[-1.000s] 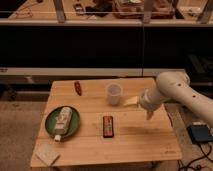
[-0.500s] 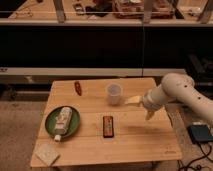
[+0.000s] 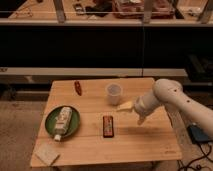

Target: Place the eraser in the ceramic cup

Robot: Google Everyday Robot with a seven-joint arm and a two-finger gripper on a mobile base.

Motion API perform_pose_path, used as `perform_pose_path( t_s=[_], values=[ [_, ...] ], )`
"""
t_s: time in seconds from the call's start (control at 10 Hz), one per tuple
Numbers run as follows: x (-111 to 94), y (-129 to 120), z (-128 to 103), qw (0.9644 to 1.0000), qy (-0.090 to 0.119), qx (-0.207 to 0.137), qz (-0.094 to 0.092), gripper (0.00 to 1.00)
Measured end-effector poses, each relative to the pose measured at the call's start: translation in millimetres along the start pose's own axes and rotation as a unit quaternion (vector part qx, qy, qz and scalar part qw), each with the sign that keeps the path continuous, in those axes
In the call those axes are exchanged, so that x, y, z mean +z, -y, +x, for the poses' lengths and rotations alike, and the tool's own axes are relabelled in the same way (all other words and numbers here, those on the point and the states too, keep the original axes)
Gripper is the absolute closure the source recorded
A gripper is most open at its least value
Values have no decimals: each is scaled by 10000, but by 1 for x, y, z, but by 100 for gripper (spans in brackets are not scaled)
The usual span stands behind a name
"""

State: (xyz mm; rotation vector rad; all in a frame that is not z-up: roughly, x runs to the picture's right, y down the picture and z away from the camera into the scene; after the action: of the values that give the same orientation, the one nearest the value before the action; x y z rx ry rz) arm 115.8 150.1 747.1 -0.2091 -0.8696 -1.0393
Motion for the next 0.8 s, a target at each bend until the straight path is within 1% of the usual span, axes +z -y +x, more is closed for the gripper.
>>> perform_pose_path(
  t_s=[0.1, 0.2, 0.3, 0.4, 0.5, 0.6, 0.8],
  values=[
    [15, 2, -7, 9997, 114, -196, -65, 20],
    [25, 3, -11, 9989, 161, -391, -188, 20],
    [40, 8, -14, 9967, 173, -688, -394, 20],
    [49, 10, -16, 9950, 152, -844, -519, 20],
    [57, 12, -18, 9940, 101, -894, -622, 20],
    [66, 16, -21, 9942, 90, -859, -633, 20],
    [75, 29, -26, 9962, 97, -739, -459, 20]
  ],
)
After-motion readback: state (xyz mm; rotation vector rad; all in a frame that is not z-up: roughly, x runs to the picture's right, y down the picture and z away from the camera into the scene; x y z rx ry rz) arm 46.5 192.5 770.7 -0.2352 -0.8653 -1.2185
